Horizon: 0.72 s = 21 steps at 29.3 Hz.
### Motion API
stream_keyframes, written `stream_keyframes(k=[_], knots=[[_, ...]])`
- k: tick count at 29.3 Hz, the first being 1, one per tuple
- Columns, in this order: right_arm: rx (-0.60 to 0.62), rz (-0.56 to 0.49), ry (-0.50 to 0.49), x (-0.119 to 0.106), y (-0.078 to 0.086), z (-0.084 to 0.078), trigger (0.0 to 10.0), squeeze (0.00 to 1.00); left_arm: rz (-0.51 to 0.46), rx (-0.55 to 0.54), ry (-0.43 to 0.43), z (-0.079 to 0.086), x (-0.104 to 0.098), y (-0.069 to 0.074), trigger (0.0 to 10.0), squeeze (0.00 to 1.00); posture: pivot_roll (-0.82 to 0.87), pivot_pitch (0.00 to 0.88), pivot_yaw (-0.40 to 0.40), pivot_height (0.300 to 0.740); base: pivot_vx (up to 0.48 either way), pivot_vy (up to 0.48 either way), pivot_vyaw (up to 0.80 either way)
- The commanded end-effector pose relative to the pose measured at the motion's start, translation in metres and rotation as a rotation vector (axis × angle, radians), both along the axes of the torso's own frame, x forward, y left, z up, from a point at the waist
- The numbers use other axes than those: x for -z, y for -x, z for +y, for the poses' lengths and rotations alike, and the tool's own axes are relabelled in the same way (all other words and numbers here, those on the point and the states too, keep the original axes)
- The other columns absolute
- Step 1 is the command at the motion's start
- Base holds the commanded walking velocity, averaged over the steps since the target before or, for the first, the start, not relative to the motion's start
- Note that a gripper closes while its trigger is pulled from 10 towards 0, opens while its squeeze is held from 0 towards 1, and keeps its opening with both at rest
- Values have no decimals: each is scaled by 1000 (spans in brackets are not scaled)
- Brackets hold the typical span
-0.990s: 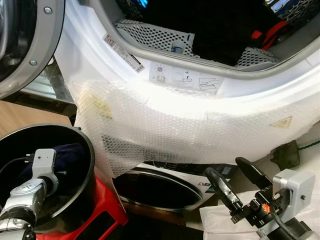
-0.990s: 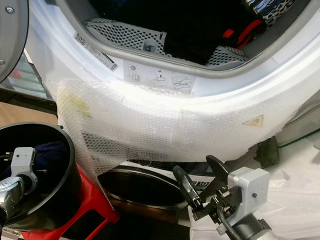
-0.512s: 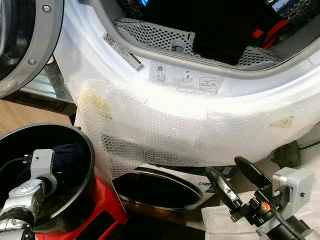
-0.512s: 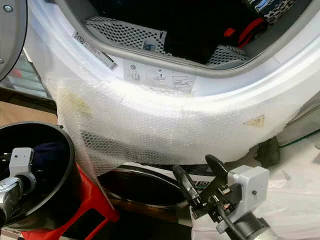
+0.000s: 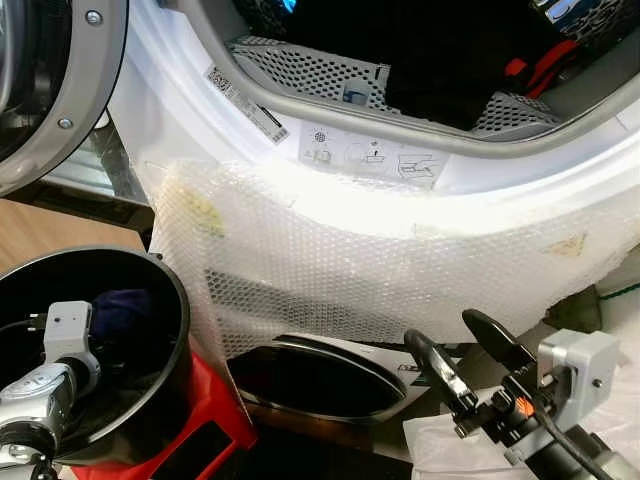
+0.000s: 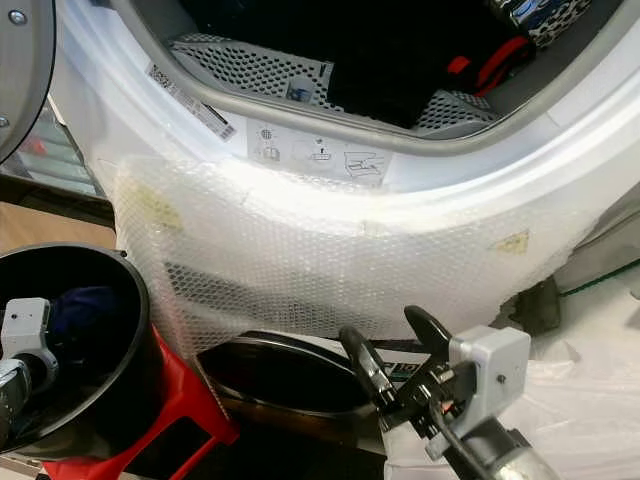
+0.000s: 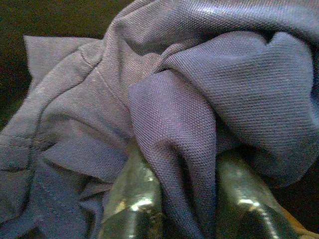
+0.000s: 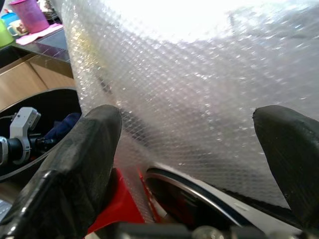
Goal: Clothes washing
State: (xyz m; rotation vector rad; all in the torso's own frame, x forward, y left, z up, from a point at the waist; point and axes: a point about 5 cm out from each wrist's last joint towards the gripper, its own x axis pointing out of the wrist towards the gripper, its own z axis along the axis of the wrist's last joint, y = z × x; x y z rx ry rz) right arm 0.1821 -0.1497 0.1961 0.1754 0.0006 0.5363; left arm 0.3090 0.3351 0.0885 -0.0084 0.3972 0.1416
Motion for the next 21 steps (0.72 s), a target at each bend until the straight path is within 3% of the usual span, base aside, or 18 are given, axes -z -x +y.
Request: stream_keyframes(k=[1, 10, 21], knots=[[-2, 3, -1, 2, -2, 0, 10000, 0, 1, -20, -15, 7, 2, 6, 0, 0, -119, 240, -156, 740, 0, 0, 0], [-35, -14, -22, 8, -19, 5, 10000, 0, -76, 13, -53, 1, -10, 2, 0, 0, -51, 177, -152, 740, 0, 0, 0], [-59, -34, -41, 13, -32, 11, 10000, 0, -173, 77, -132, -9, -37, -2, 0, 0, -4, 127, -139, 740, 0, 0, 0]])
